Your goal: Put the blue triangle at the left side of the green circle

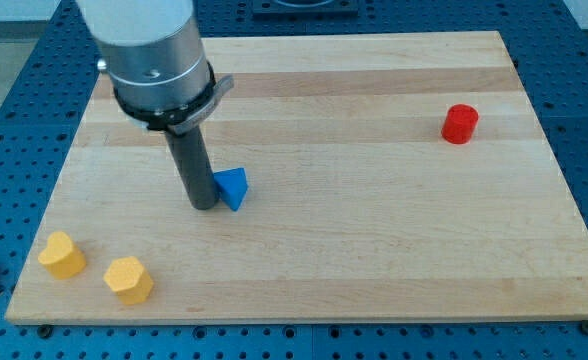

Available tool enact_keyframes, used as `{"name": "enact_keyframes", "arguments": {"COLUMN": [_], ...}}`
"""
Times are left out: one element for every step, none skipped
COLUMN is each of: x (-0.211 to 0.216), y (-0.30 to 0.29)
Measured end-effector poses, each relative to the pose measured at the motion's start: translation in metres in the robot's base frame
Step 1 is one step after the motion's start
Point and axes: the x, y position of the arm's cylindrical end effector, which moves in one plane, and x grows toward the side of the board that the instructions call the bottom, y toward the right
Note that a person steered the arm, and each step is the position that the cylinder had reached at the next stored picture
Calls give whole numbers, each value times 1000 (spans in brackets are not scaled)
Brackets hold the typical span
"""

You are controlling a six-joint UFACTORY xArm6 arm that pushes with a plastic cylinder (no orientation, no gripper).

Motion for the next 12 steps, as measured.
{"name": "enact_keyframes", "arguments": {"x": [28, 12, -9, -9, 9, -8, -48, -37, -57, -76, -94, -63], "y": [41, 62, -27, -67, -26, -21, -30, -15, 0, -52, -115, -95]}}
